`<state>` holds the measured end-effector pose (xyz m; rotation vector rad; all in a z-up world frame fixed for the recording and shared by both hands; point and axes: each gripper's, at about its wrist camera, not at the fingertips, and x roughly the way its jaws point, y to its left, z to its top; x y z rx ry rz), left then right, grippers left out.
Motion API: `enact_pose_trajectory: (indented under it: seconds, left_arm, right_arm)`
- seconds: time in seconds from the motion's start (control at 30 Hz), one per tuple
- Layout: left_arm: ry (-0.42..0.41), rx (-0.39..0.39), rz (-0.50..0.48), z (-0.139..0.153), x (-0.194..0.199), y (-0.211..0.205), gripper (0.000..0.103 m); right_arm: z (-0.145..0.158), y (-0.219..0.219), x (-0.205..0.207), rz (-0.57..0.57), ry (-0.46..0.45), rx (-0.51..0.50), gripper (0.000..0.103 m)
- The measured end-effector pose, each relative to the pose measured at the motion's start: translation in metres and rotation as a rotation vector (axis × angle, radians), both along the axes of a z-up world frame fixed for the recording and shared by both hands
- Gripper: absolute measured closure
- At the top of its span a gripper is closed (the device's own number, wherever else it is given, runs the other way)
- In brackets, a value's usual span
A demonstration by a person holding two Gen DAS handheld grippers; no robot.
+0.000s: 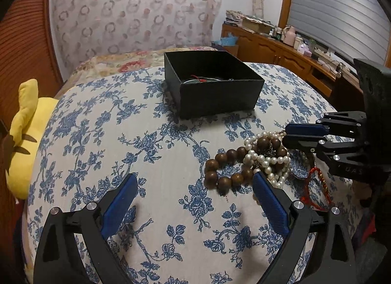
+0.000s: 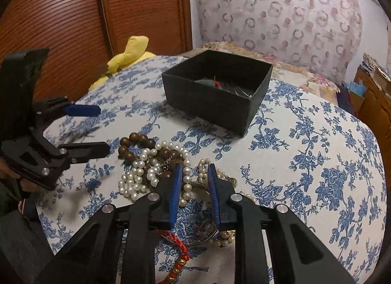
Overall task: Organize jewelry
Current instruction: 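Move the right tool to the pearl strands and grasp them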
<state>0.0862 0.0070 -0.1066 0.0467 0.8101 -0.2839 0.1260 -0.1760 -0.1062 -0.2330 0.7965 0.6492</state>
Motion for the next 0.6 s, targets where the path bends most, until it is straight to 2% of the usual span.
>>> enact_pose_trajectory:
  seconds: [0.43,0.6]
  left_arm:
    - [0.0,-0.017,0.004,-0.001,-0.003,0.002,0.012]
    - [0.002,-0.022,0.009,-0.002,-0.003,0.002,0.012]
  right_arm:
    - [-0.013,0.036,0.014,0.085,0.032,-0.114,0.08]
    - [-0.014,0.039,0.016,0.102,0.056,-0.103,0.088]
